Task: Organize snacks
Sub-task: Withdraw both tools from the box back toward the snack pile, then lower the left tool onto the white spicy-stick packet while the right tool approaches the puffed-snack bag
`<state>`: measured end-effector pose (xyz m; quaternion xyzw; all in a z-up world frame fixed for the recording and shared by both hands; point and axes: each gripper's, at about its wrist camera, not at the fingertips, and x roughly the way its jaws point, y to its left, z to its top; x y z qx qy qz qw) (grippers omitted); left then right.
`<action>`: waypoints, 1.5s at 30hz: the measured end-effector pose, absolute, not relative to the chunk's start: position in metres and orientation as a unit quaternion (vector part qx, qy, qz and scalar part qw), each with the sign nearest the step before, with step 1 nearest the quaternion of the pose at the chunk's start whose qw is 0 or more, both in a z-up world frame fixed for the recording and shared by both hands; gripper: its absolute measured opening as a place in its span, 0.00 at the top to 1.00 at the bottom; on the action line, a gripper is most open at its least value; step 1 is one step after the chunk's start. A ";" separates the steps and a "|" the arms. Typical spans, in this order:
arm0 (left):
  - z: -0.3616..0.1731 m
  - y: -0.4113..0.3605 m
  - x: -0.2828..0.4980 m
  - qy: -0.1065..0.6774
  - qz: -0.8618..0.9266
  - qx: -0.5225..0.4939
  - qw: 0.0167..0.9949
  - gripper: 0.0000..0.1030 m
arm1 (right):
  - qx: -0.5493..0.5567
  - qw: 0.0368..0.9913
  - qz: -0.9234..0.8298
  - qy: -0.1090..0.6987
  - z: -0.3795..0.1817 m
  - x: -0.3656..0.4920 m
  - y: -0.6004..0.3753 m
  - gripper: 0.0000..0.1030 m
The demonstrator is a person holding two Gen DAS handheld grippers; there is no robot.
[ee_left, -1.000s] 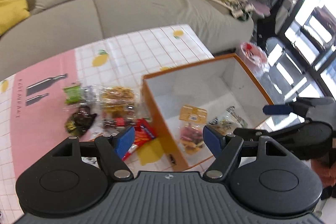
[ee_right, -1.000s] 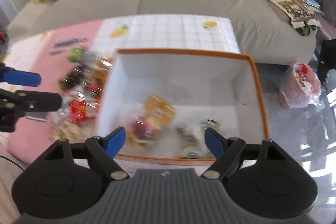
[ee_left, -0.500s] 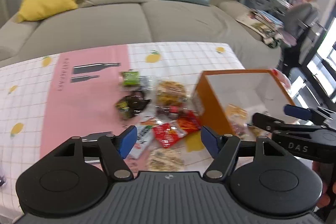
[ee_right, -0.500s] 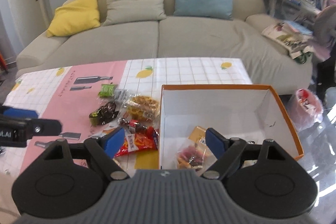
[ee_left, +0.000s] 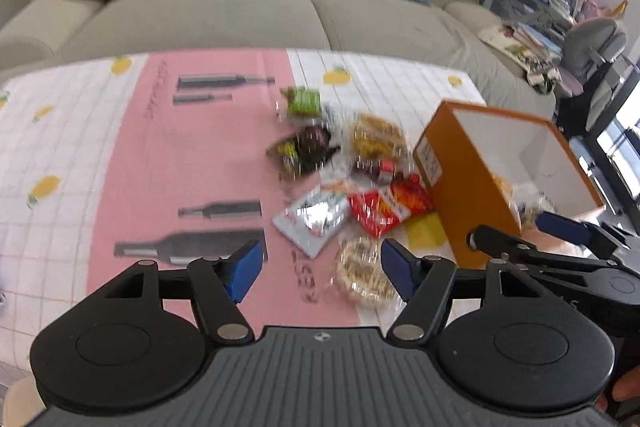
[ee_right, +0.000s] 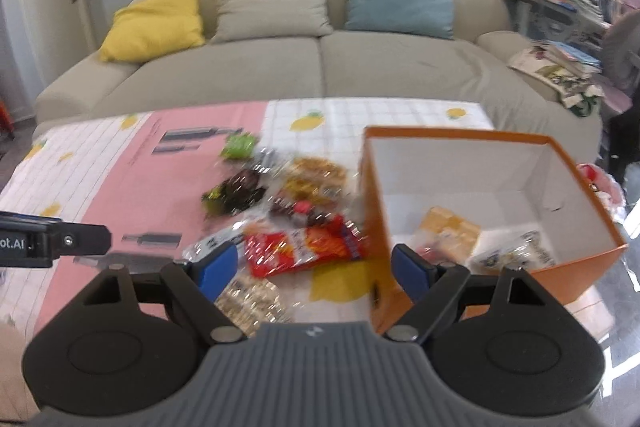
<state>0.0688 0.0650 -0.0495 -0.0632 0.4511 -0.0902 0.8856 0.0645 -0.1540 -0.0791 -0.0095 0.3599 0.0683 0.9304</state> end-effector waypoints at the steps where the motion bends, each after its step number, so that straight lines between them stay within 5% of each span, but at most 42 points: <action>1: -0.054 0.065 0.069 0.459 -0.098 -0.059 0.881 0.23 | -0.011 0.929 0.076 0.362 -0.084 0.064 -0.151 0.20; 10: -0.087 0.064 0.082 0.491 -0.122 -0.058 0.861 0.23 | -0.030 0.904 0.116 0.409 -0.128 0.083 -0.129 0.41; 17: -0.114 0.060 0.104 0.535 -0.135 -0.037 0.833 0.35 | -0.026 0.884 0.123 0.451 -0.155 0.107 -0.130 0.49; 25: -0.142 0.071 0.116 0.578 -0.108 -0.011 0.809 0.41 | -0.051 0.854 0.192 0.480 -0.179 0.120 -0.113 0.13; 36: -0.151 0.071 0.140 0.580 -0.119 -0.009 0.806 0.29 | -0.146 0.821 0.261 0.487 -0.206 0.147 -0.084 0.03; 45: -0.154 0.055 0.156 0.554 -0.154 0.035 0.817 0.26 | -0.151 0.827 0.230 0.490 -0.208 0.155 -0.091 0.16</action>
